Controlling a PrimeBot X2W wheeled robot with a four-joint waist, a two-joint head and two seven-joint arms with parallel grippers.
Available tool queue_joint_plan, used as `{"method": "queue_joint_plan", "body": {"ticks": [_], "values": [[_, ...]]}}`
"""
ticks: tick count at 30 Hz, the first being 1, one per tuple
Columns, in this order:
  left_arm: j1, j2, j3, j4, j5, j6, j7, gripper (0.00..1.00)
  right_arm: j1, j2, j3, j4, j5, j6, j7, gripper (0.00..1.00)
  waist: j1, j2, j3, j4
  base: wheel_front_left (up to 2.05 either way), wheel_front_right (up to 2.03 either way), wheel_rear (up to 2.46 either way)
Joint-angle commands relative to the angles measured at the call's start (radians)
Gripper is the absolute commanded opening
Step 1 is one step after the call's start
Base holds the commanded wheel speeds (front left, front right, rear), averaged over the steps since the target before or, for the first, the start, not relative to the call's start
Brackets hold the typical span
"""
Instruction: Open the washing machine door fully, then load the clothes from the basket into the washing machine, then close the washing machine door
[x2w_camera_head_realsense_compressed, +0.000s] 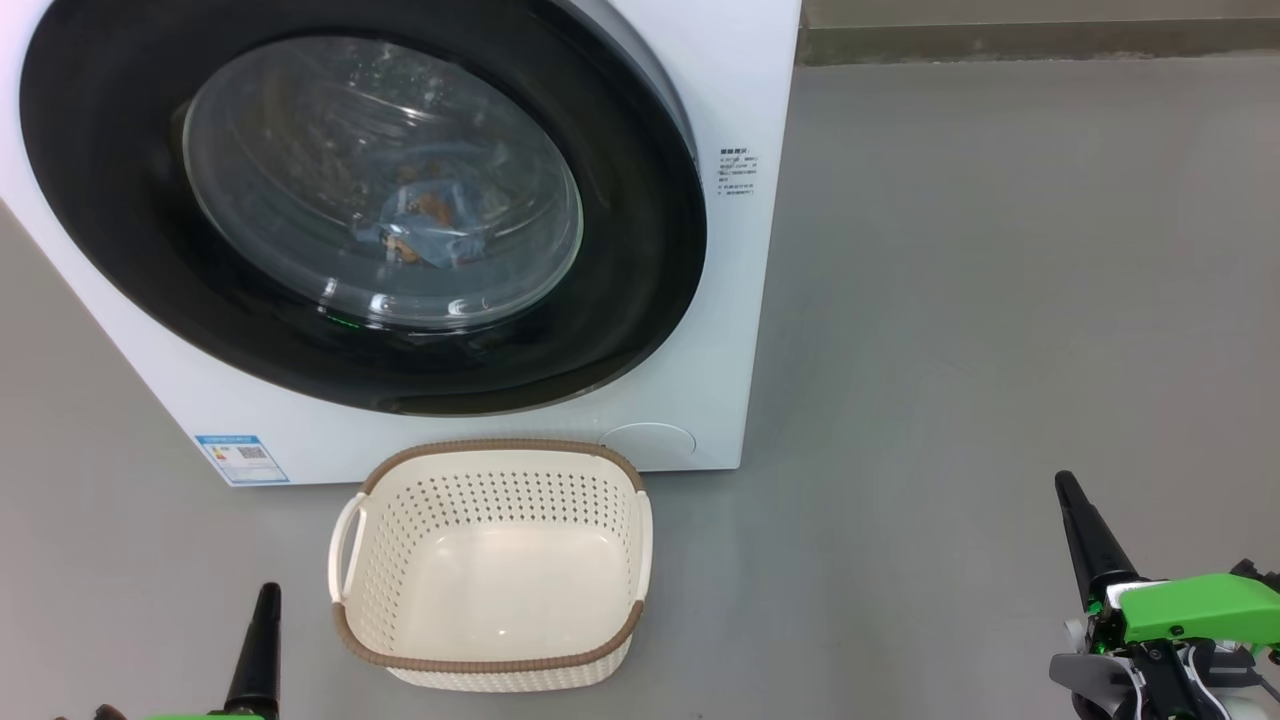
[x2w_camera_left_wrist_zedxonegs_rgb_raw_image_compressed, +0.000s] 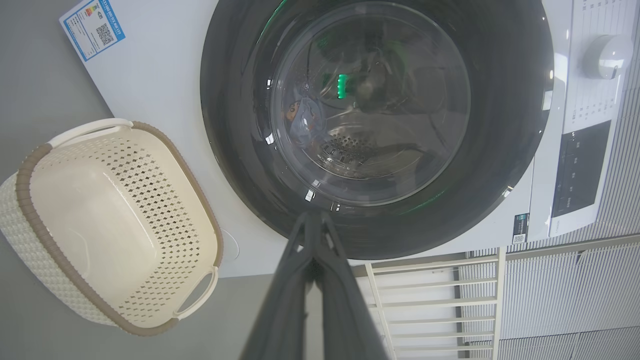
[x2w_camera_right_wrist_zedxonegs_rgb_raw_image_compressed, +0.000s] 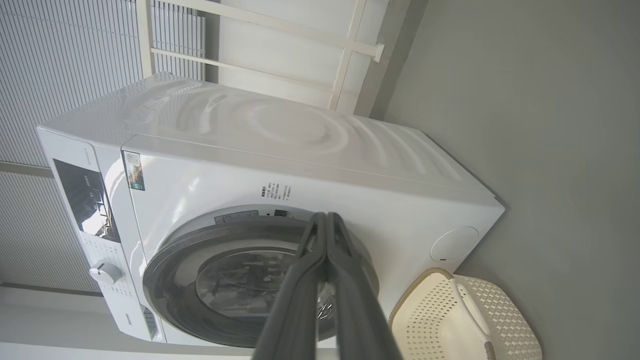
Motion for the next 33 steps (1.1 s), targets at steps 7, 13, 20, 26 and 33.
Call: {"method": "queue_joint_plan", "body": {"ticks": [7,13,20,26,33], "values": [[-0.054,0.005,0.036,-0.038,-0.085,0.0,0.026,0.0,-0.02,0.003,-0.006,-0.036,0.07,0.0,0.026,0.0,0.0,0.0,-0.003,0.005,0.0,0.0,0.0],[-0.058,0.001,0.042,-0.044,-0.146,0.0,0.044,0.0,-0.019,0.012,-0.019,-0.04,0.118,0.0,0.044,0.0,0.0,0.0,-0.006,0.009,0.0,0.0,0.0],[-0.062,-0.003,0.047,-0.049,-0.2,0.0,0.059,0.0,-0.019,0.02,-0.031,-0.044,0.16,0.0,0.06,0.0,0.0,0.0,-0.008,0.012,0.0,0.0,0.0],[-0.062,-0.003,0.047,-0.049,-0.2,0.0,0.059,0.0,-0.019,0.02,-0.032,-0.044,0.159,0.0,0.061,0.0,0.0,0.0,-0.008,0.012,0.0,0.0,0.0],[-0.062,-0.003,0.047,-0.049,-0.2,0.0,0.059,0.0,-0.019,0.021,-0.033,-0.044,0.158,0.0,0.061,0.0,0.0,0.0,-0.008,0.012,0.0,0.0,0.0]]}}
